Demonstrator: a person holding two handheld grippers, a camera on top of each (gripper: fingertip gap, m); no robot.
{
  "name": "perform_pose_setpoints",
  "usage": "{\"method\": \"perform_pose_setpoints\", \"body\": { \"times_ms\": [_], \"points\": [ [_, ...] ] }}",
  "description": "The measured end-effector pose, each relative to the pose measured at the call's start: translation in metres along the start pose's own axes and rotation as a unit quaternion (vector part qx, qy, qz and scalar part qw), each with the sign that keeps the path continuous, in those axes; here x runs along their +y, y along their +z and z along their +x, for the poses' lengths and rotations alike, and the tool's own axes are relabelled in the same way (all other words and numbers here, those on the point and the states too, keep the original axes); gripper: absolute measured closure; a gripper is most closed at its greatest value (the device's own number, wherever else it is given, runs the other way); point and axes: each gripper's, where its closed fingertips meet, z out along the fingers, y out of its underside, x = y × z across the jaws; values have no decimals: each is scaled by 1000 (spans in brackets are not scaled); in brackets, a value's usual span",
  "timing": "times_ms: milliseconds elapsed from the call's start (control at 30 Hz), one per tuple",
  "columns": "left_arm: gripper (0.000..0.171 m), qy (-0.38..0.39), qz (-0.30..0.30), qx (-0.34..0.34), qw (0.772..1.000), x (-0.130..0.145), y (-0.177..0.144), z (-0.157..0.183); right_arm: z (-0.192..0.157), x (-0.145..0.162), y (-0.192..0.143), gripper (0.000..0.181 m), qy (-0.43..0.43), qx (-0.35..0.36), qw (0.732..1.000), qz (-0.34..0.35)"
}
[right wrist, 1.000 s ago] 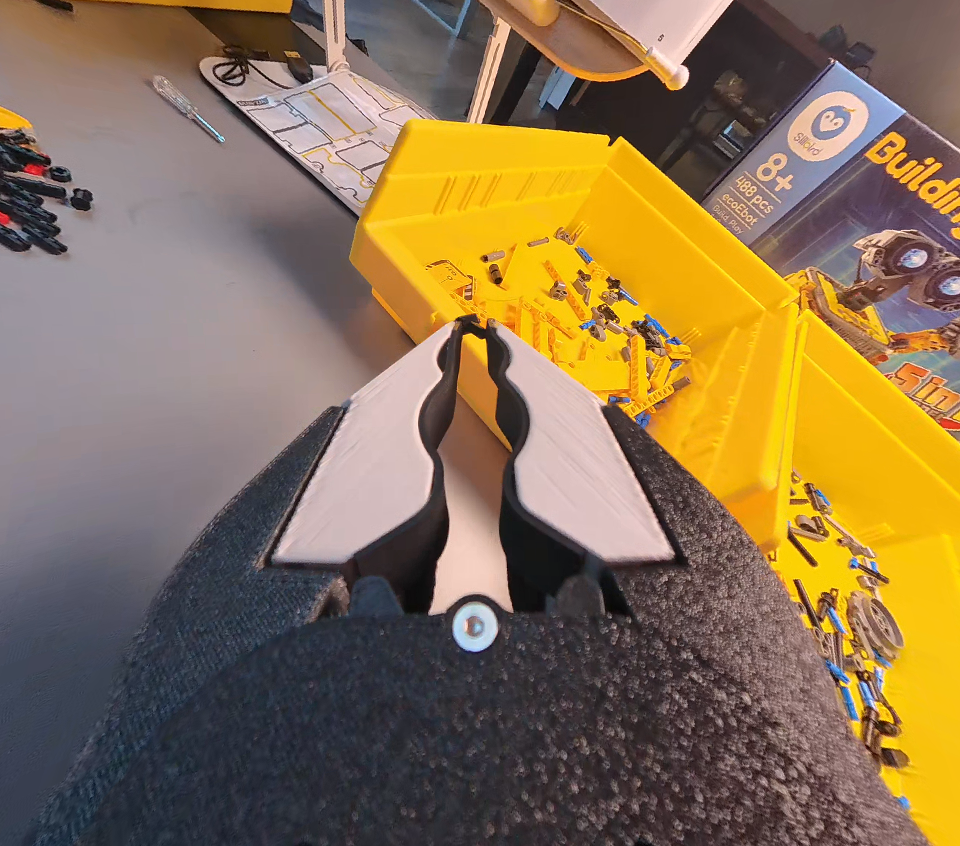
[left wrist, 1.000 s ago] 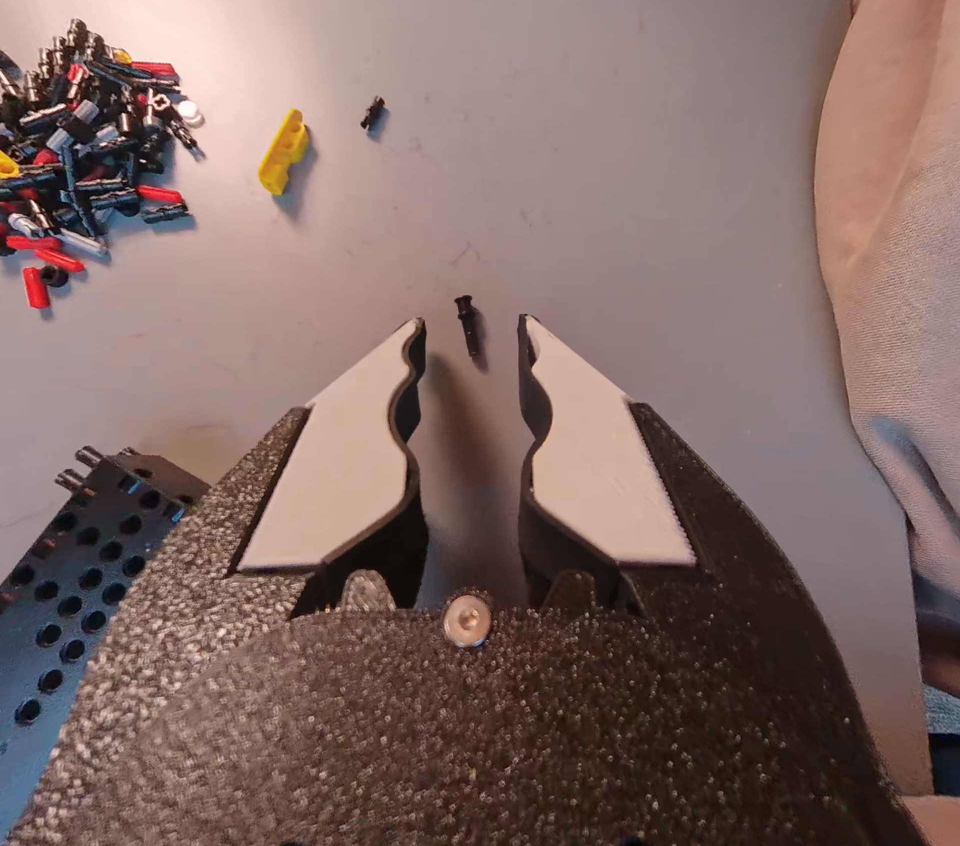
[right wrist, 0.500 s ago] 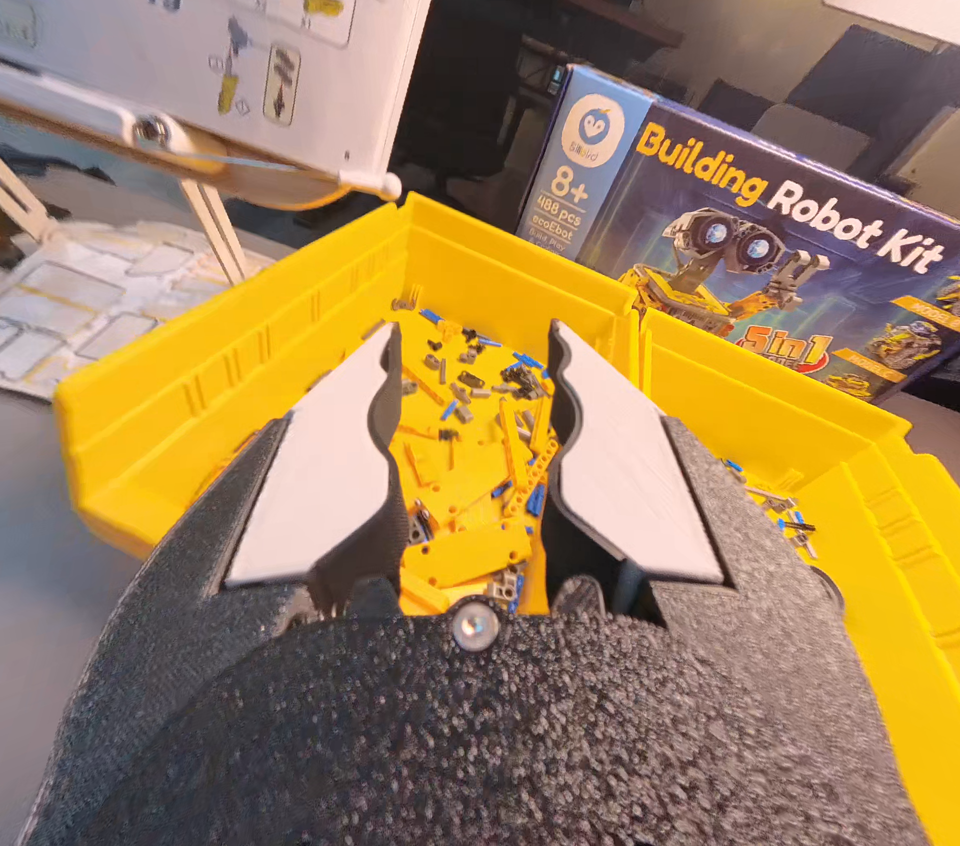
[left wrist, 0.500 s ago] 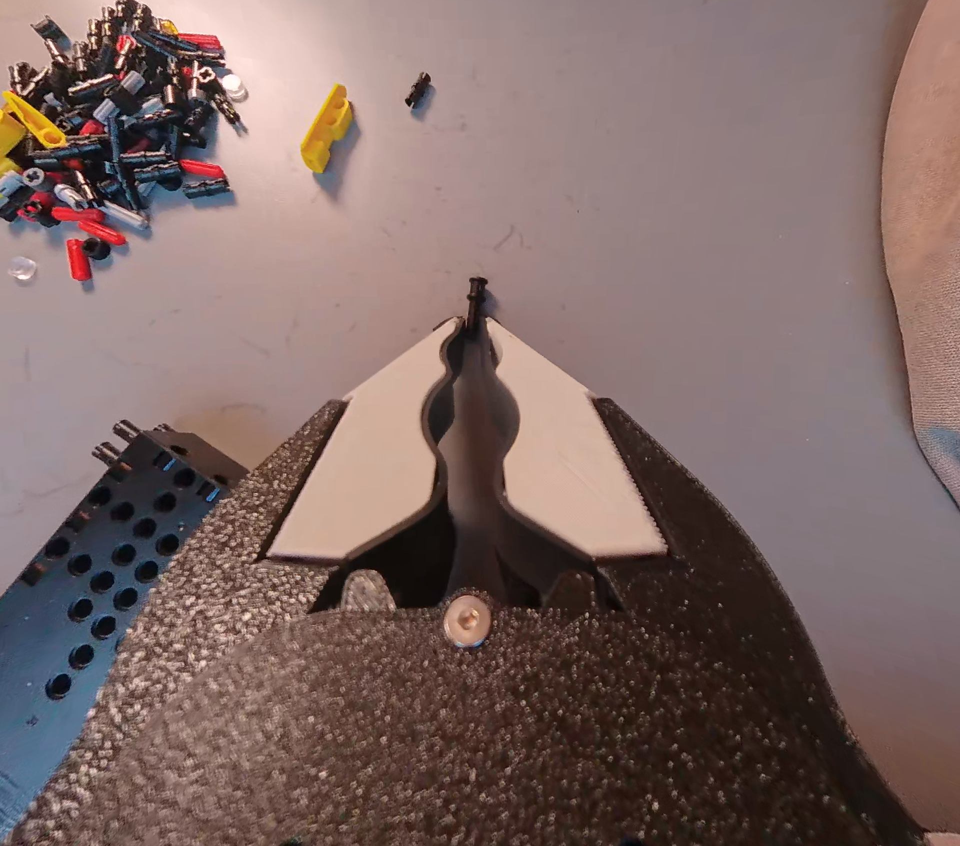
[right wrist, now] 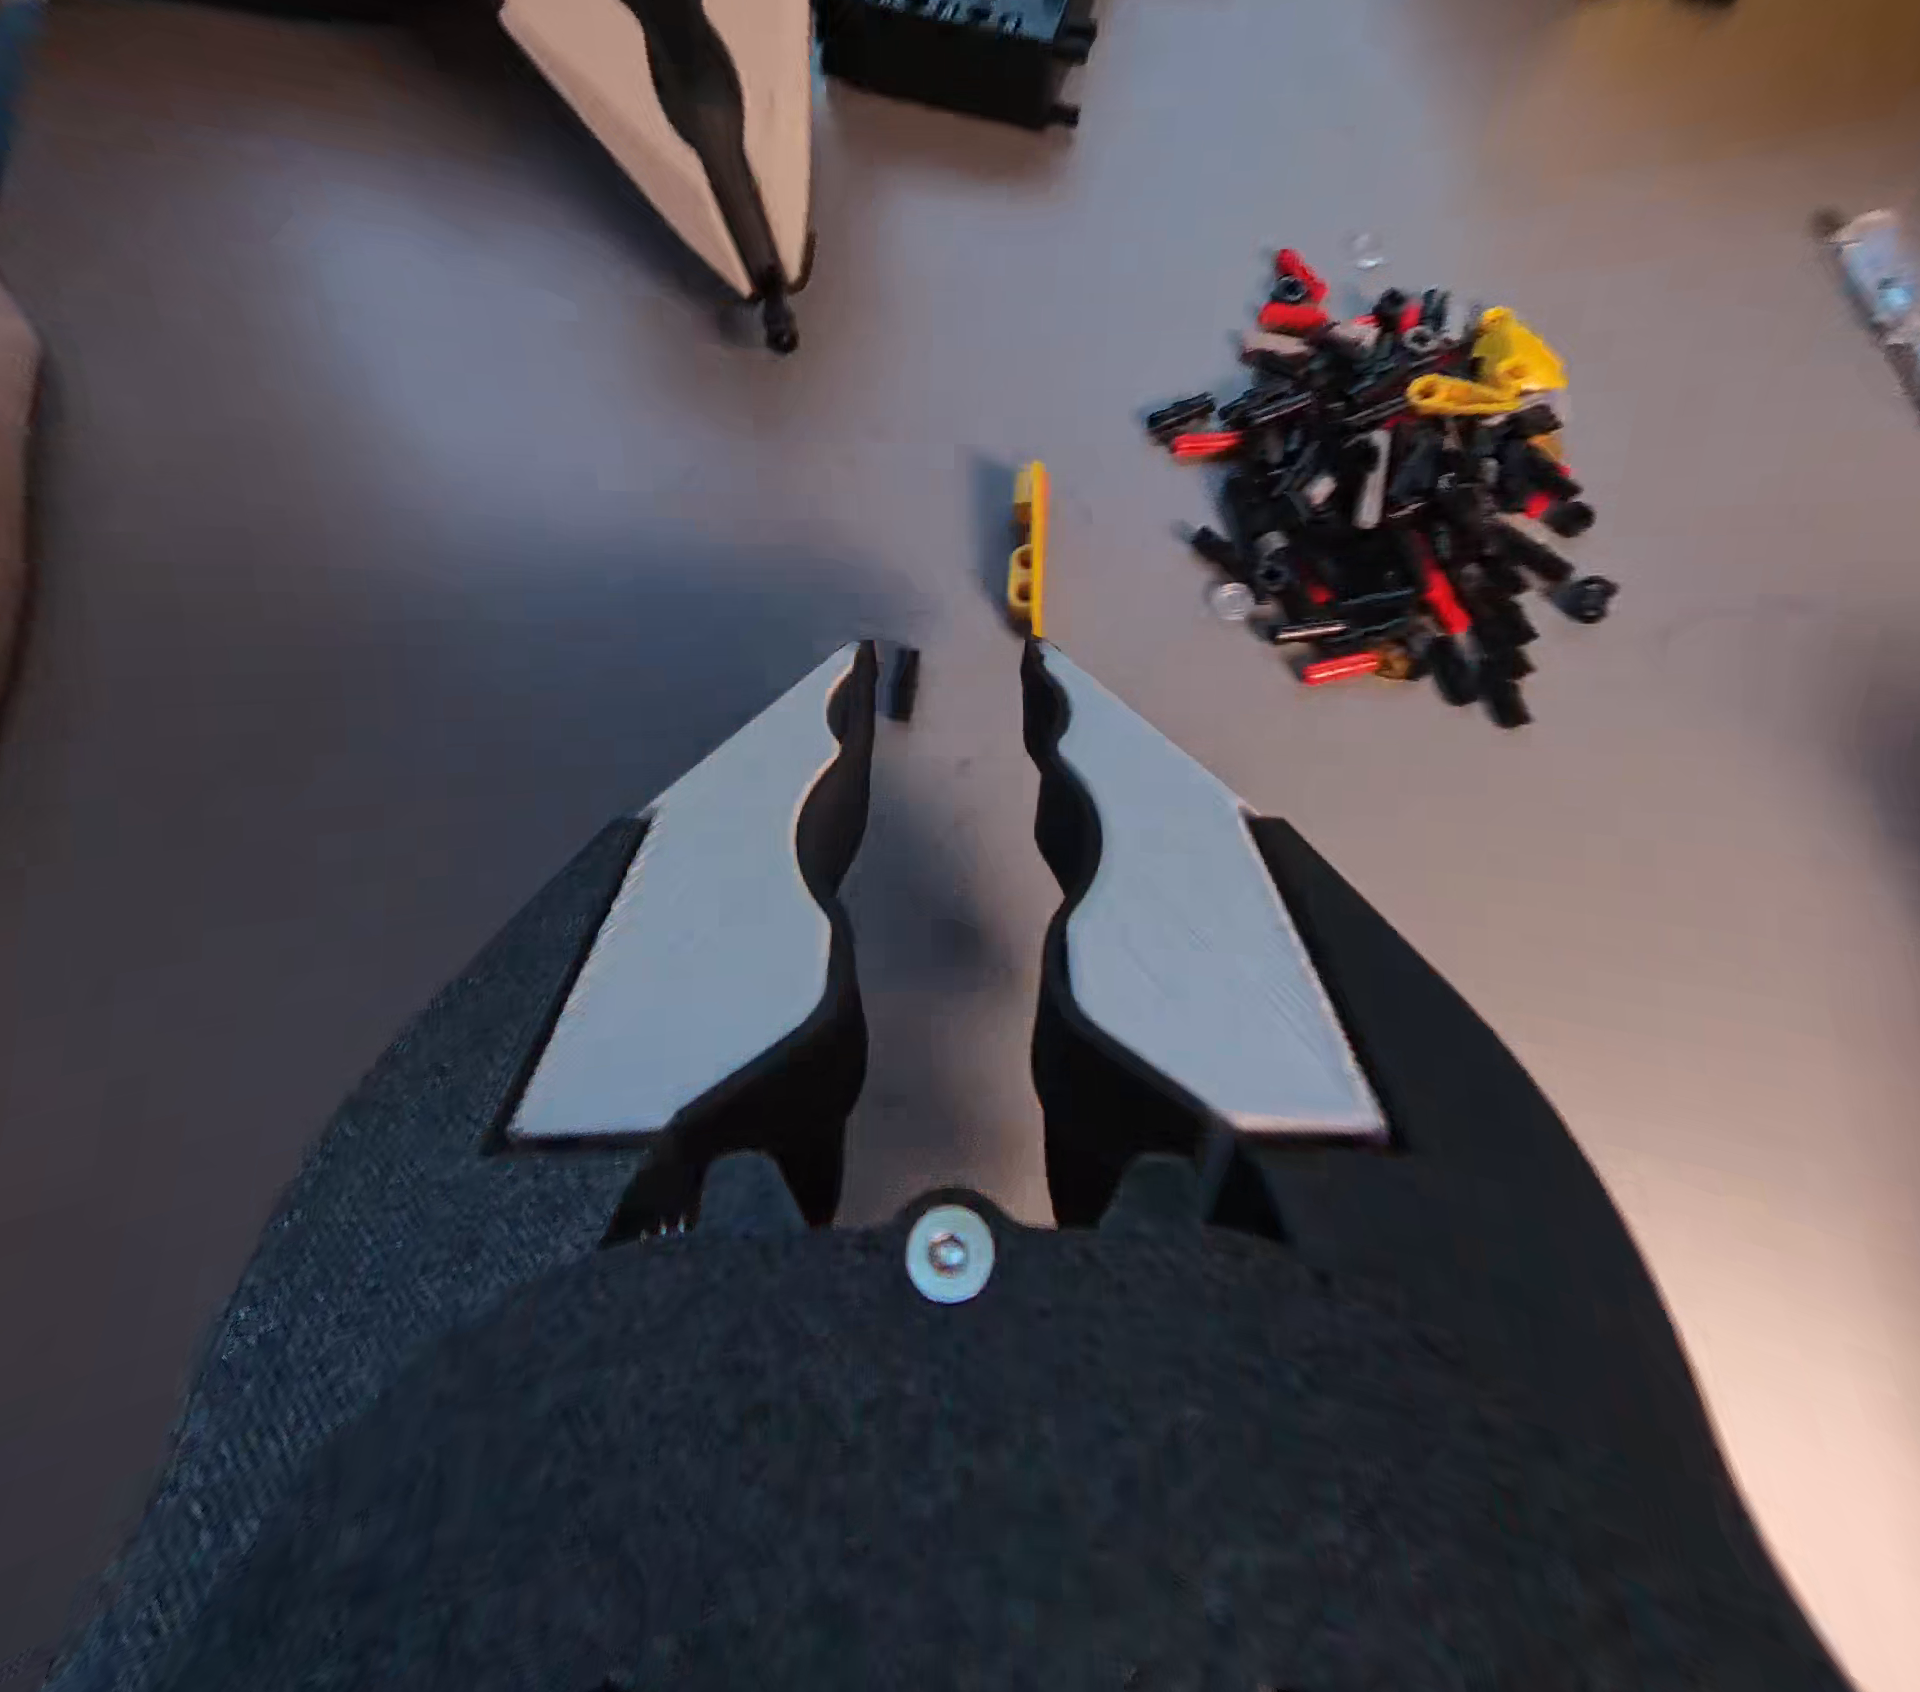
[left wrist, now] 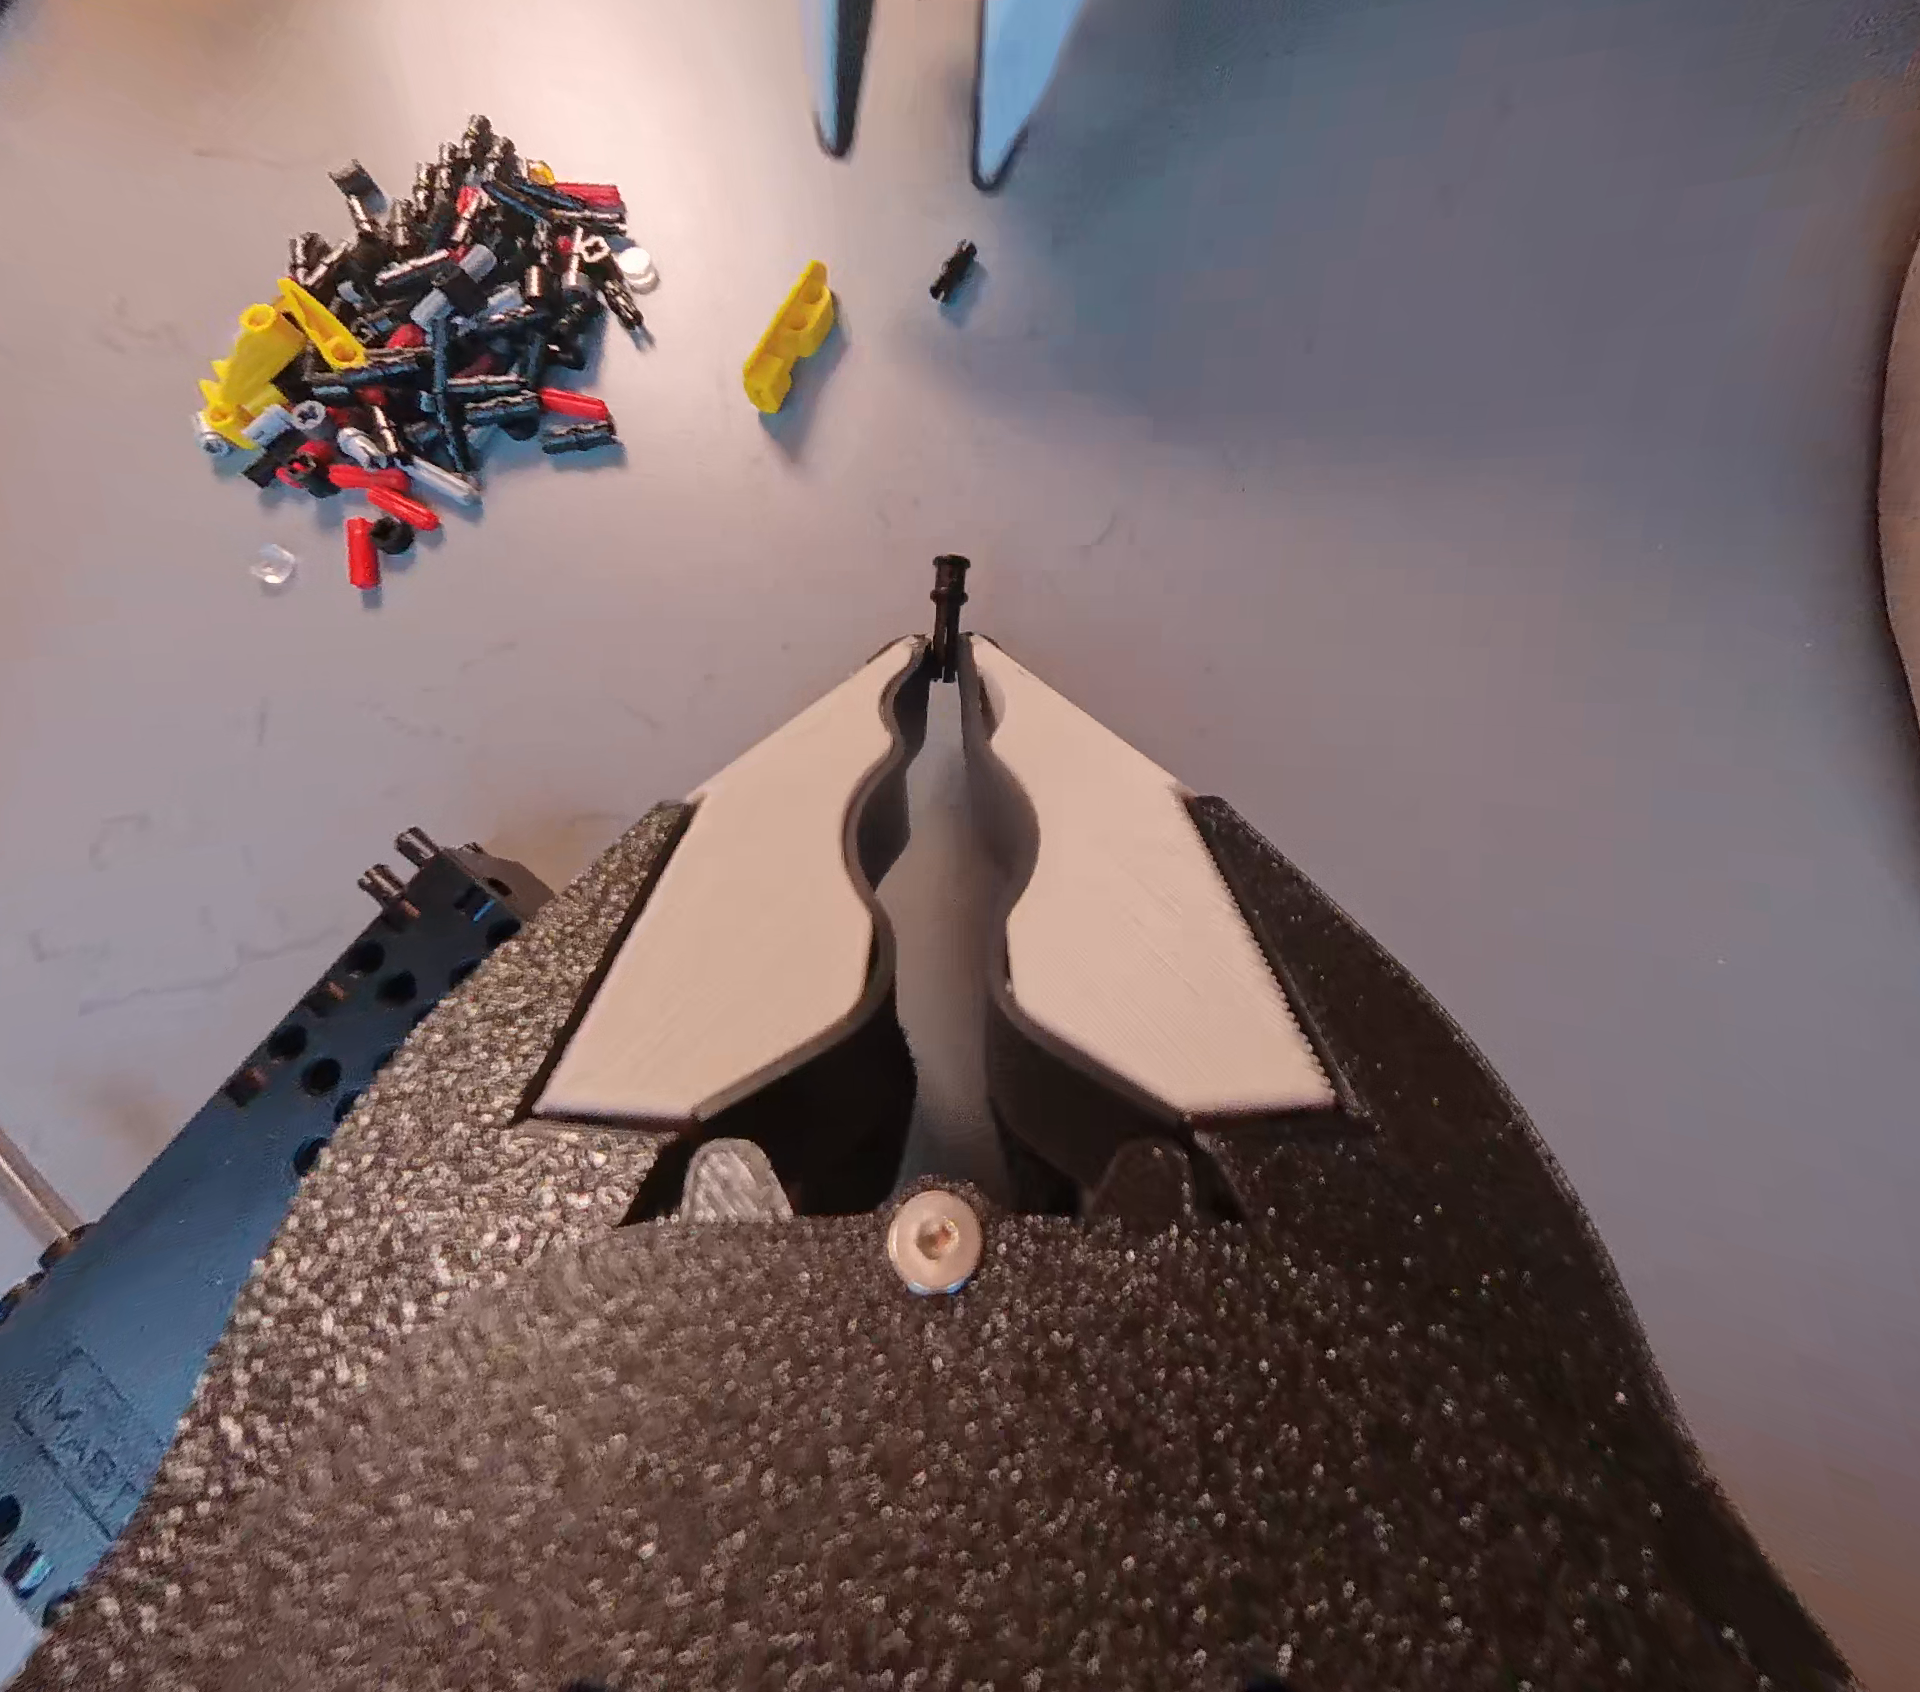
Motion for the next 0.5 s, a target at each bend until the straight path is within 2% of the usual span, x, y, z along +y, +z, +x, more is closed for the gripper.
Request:
{"method": "perform_pose_setpoints", "body": {
  "times_ms": [167,267,500],
  "points": [
    [168,-1,-7,-4,1000,1,4,0,-13,18,18,162,-34,-6,997,-74],
    [168,2,-12,-2,1000,2,6,1,-17,17,20,176,-33,-17,997,-74],
    [168,7,-27,5,1000,6,10,5,-17,16,19,177,-41,-14,997,-68]
  ]
}}
